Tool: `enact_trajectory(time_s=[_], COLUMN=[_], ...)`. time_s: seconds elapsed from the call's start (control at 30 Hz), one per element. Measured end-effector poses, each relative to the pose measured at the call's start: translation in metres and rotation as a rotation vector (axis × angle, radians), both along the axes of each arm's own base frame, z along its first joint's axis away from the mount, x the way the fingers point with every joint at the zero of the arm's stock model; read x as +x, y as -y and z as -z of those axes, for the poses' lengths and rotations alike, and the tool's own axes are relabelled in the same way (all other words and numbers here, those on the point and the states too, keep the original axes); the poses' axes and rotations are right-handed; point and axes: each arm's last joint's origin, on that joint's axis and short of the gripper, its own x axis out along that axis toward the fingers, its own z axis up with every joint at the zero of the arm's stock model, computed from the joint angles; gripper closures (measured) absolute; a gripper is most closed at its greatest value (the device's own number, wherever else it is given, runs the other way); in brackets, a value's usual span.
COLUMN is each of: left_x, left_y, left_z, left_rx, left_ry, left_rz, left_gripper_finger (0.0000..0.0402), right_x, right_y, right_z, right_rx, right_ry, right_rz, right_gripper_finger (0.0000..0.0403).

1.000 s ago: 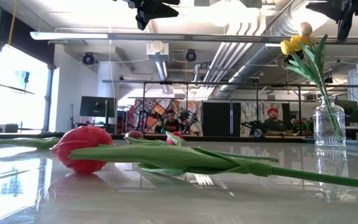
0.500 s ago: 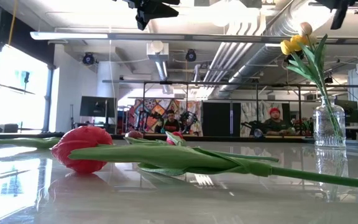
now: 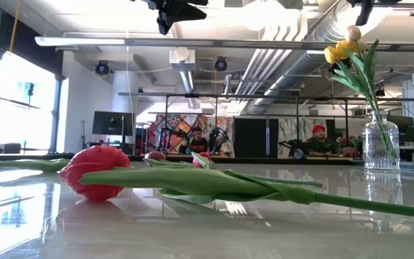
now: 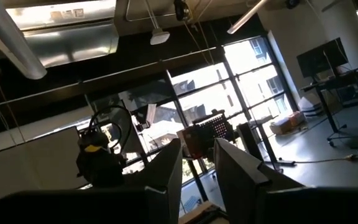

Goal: Sort flowers into vase by color
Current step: Put the top red tulip into the yellow vase

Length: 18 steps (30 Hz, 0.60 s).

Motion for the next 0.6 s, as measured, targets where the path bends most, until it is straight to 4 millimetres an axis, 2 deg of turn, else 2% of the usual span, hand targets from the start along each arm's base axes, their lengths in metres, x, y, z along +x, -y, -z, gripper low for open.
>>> enact_trajectory(time_s=[0.33,0.47,0.6], left_x=[0.000,0.001,0.001], left_y=[0.000,0.000,-0.001], left_z=[0.000,-0.003,-0.004], left_rx=[0.000,0.004,0.005], left_ry=[0.001,0.028,0.040], left_rz=[0.000,-0.001,-0.001], left_gripper_finger=[0.0258,0.0258,0.0258], right_x=[0.018,0.032,0.051], right_y=[0.001,0.000,-0.003], right_z=[-0.002,-0.019,-0.046], right_rx=[0.016,-0.005,-0.067], right_ry=[0.025,-0.016,-0.121], right_rz=[-0.008,-0.009,0.001], right_gripper_finger=[0.0320,0.0320,0.0320])
